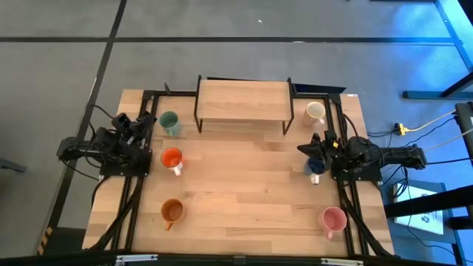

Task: Place coffee mugs
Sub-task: Put the top orange mug on the shelf

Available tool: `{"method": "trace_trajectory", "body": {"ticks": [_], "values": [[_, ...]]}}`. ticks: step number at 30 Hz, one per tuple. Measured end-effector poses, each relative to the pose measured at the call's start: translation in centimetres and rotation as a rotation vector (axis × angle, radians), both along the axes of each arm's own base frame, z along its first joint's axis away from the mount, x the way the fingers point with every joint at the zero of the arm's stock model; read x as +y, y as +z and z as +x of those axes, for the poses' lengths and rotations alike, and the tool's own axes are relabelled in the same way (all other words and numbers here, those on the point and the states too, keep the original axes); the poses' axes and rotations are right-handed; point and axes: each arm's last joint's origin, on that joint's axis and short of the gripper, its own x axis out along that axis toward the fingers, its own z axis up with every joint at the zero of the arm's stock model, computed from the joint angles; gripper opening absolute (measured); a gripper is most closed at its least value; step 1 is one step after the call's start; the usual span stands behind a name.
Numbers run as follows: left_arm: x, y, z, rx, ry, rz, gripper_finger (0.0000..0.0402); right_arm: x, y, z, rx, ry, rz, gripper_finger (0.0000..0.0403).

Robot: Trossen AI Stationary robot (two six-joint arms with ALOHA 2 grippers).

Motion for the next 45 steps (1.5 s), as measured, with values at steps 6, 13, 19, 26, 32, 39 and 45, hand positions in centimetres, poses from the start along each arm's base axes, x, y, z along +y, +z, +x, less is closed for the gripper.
{"method": "trace_trajectory", "body": {"ticks": [6, 13, 19, 26, 32, 39, 45], "values": [[-0.1, 3.2, 1.4, 0.119, -0.002, 0.003, 0.0007, 0.0, 0.0, 0.0, 0.000, -0.002, 0.000, 0.0001], [-0.6, 8.7, 6.7, 0.436, -0.056, 0.120, 0.0007, -0.1, 0.0, 0.0, 0.004, -0.032, 0.002, 0.0001], [-0.9, 10.2, 11.9, 0.731, -0.054, 0.208, 0.0007, -0.1, -0.1, 0.0, 0.010, -0.032, -0.006, 0.0001], [-1.0, 10.2, 15.6, 0.875, -0.038, 0.196, 0.0007, -0.1, -0.2, 0.0, 0.018, -0.033, -0.023, 0.0001], [-0.9, 10.4, 15.0, 1.195, -0.098, 0.056, 0.0038, 0.1, -0.1, 0.0, 0.015, 0.034, 0.005, 0.0001], [-0.4, 11.3, 11.9, 1.534, -0.144, -0.243, 0.0135, 0.1, -0.2, 0.0, 0.016, 0.051, 0.019, 0.0001], [-0.6, 10.5, 10.7, 1.649, -0.169, -0.362, 0.0171, 0.1, -0.4, 0.0, 0.043, 0.019, 0.023, 0.0001]]}}
